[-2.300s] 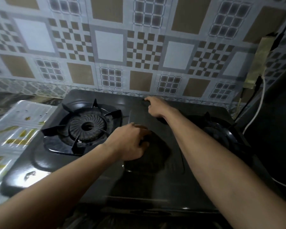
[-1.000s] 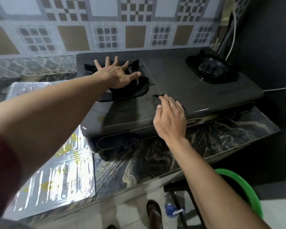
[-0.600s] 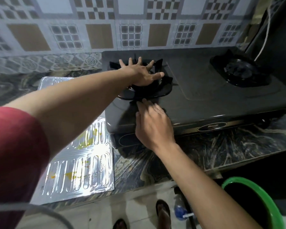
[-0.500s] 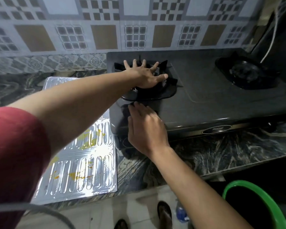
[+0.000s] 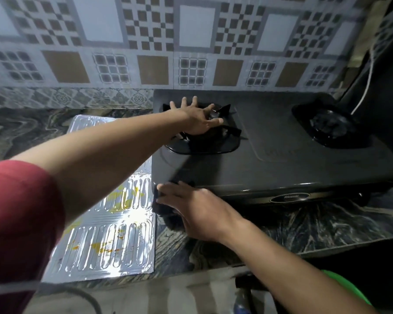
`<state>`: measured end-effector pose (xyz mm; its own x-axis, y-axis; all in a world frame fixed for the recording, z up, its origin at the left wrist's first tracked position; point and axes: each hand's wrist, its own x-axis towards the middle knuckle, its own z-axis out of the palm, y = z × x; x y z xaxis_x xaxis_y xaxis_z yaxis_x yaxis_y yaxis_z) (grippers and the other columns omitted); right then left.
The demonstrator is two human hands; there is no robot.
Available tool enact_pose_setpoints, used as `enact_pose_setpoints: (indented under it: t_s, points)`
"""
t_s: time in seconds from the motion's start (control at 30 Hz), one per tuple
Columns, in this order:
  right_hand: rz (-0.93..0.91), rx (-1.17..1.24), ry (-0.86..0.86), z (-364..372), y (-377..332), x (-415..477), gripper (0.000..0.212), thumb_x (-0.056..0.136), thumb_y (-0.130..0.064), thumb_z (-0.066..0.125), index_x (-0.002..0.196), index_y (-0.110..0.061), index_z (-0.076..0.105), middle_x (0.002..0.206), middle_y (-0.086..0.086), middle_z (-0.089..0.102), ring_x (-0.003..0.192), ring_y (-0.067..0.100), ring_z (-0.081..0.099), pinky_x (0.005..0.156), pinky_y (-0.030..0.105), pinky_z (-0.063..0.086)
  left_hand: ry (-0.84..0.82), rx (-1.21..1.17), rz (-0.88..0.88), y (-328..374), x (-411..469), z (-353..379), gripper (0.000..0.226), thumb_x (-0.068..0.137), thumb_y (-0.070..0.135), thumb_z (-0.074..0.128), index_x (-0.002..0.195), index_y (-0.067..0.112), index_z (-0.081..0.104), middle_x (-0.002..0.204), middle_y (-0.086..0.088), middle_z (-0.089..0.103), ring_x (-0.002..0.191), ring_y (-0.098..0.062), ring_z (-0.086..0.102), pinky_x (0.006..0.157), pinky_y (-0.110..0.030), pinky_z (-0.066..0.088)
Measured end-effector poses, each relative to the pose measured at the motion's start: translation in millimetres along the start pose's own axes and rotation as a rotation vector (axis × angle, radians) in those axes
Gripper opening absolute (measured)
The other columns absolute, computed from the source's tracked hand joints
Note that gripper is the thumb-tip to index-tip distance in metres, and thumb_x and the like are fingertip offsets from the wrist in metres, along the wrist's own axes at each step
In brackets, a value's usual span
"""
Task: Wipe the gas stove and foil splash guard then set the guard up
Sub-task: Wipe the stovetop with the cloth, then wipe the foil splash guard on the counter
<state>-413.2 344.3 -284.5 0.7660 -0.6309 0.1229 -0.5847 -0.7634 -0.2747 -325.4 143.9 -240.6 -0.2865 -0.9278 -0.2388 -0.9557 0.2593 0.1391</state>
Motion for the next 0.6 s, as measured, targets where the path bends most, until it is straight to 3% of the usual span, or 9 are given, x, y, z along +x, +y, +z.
enact_pose_setpoints:
  t_s: [0.07, 0.13, 0.2, 0.27, 0.37, 0.43, 0.53, 0.6]
  points:
    - [0.051, -0.04, -0.183, -17.4, 5.5, -18.7, 0.05, 0.086, -0.009, 0.056, 0.133, -0.024, 0.058, 0.138, 0.002, 0.058, 0.124, 0.024, 0.055, 0.101, 0.038, 0.047, 0.058, -0.056, 0.014, -6.4, -15.3, -7.2, 0.078, 0.088, 0.078, 0.025, 0.156, 0.042, 0.009, 0.166, -0.011, -0.004, 0.151, -0.041, -0.004, 0.115, -0.066, -0.001]
    - [0.167, 0.095, -0.196, -35.6, 14.3, -37.8, 0.044, 0.09, -0.013, 0.054, 0.13, -0.03, 0.059, 0.127, -0.005, 0.065, 0.116, 0.014, 0.059, 0.096, 0.031, 0.048, 0.127, -0.145, 0.052, -13.2, -36.9, -12.5, 0.072, 0.095, 0.066, 0.033, 0.157, 0.033, 0.018, 0.165, -0.014, 0.007, 0.151, -0.038, 0.006, 0.119, -0.058, 0.009]
    - [0.317, 0.357, -0.06, -53.4, 28.4, -53.1, 0.036, 0.093, -0.012, 0.054, 0.123, -0.031, 0.064, 0.105, -0.012, 0.071, 0.093, -0.002, 0.062, 0.081, 0.02, 0.047, 0.22, -0.268, 0.103, -18.0, -63.3, -16.3, 0.065, 0.099, 0.054, 0.04, 0.155, 0.021, 0.03, 0.161, -0.011, 0.028, 0.148, -0.031, 0.025, 0.118, -0.04, 0.023]
    - [0.341, 0.56, 0.103, -67.8, 44.5, -60.0, 0.034, 0.093, -0.003, 0.055, 0.118, -0.024, 0.067, 0.099, -0.012, 0.07, 0.088, -0.004, 0.062, 0.078, 0.015, 0.046, 0.316, -0.418, 0.109, -17.5, -90.2, -16.1, 0.056, 0.1, 0.043, 0.047, 0.148, 0.014, 0.043, 0.148, -0.009, 0.051, 0.135, -0.024, 0.049, 0.112, -0.03, 0.036]
    - [0.295, 0.89, 0.312, -83.4, 57.9, -57.3, 0.033, 0.094, 0.009, 0.051, 0.112, -0.015, 0.066, 0.104, 0.002, 0.07, 0.092, 0.009, 0.064, 0.083, 0.02, 0.05, 0.376, -0.706, 0.037, -3.0, -128.8, -10.9, 0.04, 0.097, 0.031, 0.058, 0.131, 0.012, 0.063, 0.123, -0.008, 0.07, 0.111, -0.019, 0.067, 0.103, -0.038, 0.05]
    - [0.28, 1.081, 0.406, -91.5, 59.4, -50.9, 0.034, 0.095, 0.011, 0.049, 0.108, -0.016, 0.065, 0.098, 0.004, 0.07, 0.086, 0.013, 0.064, 0.08, 0.023, 0.052, 0.327, -0.914, 0.026, 13.6, -153.3, -8.7, 0.034, 0.091, 0.029, 0.062, 0.121, 0.015, 0.069, 0.11, -0.004, 0.075, 0.099, -0.016, 0.071, 0.095, -0.038, 0.054]
    - [0.281, 1.236, 0.481, -105.1, 57.0, -40.9, 0.035, 0.096, 0.01, 0.047, 0.108, -0.017, 0.065, 0.1, 0.005, 0.072, 0.092, 0.013, 0.066, 0.086, 0.025, 0.054, 0.158, -1.175, 0.017, 37.0, -181.7, -9.0, 0.025, 0.096, 0.017, 0.059, 0.119, 0.013, 0.066, 0.102, -0.005, 0.074, 0.093, -0.022, 0.07, 0.082, -0.037, 0.047]
    - [0.273, 1.329, 0.468, -112.8, 53.7, -39.7, 0.035, 0.096, 0.01, 0.044, 0.11, -0.015, 0.064, 0.101, 0.008, 0.07, 0.09, 0.015, 0.067, 0.081, 0.025, 0.056, 0.209, -1.249, 0.006, 48.4, -194.1, -9.9, 0.024, 0.094, 0.011, 0.063, 0.117, 0.004, 0.065, 0.092, -0.014, 0.065, 0.082, -0.026, 0.058, 0.071, -0.032, 0.045]
